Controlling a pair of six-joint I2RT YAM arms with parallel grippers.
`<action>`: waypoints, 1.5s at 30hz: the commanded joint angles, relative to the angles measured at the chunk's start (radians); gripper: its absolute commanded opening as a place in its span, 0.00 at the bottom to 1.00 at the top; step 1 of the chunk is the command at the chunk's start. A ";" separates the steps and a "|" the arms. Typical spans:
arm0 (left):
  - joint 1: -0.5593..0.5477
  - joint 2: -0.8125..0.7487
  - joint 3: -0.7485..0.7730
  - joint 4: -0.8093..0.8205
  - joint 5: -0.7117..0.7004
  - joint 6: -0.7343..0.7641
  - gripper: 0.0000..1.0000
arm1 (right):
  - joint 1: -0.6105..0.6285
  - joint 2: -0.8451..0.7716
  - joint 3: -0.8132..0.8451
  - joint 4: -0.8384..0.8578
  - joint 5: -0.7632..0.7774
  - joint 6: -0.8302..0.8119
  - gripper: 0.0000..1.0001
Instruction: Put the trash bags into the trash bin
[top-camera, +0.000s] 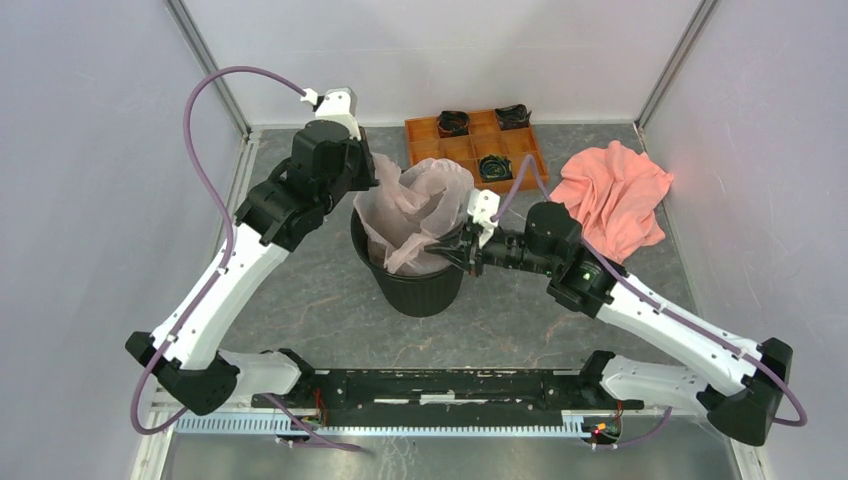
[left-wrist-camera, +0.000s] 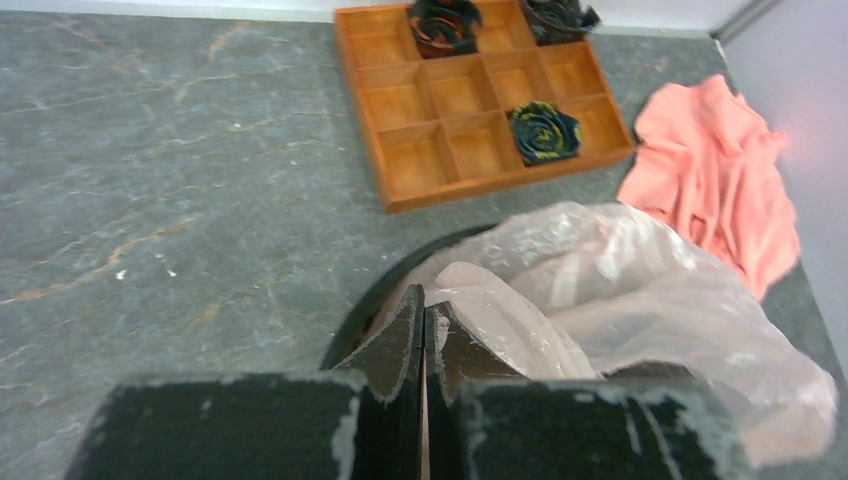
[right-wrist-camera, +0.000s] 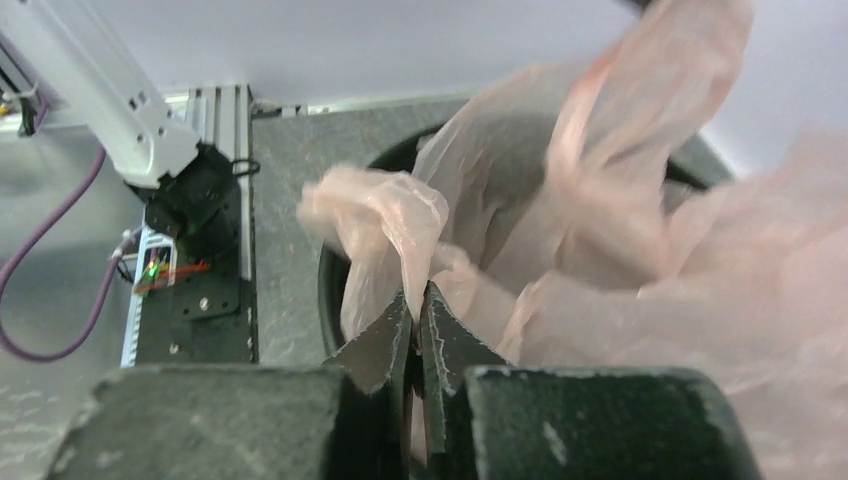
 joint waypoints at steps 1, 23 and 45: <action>0.030 0.032 0.076 -0.034 -0.141 -0.001 0.02 | -0.001 -0.088 -0.092 -0.015 0.023 0.036 0.08; 0.235 -0.128 -0.374 0.096 0.285 -0.117 0.02 | 0.000 -0.262 -0.371 0.013 0.411 0.159 0.00; 0.235 -0.371 -0.561 0.095 0.324 -0.218 0.02 | -0.018 -0.364 -0.346 -0.102 0.775 -0.048 0.21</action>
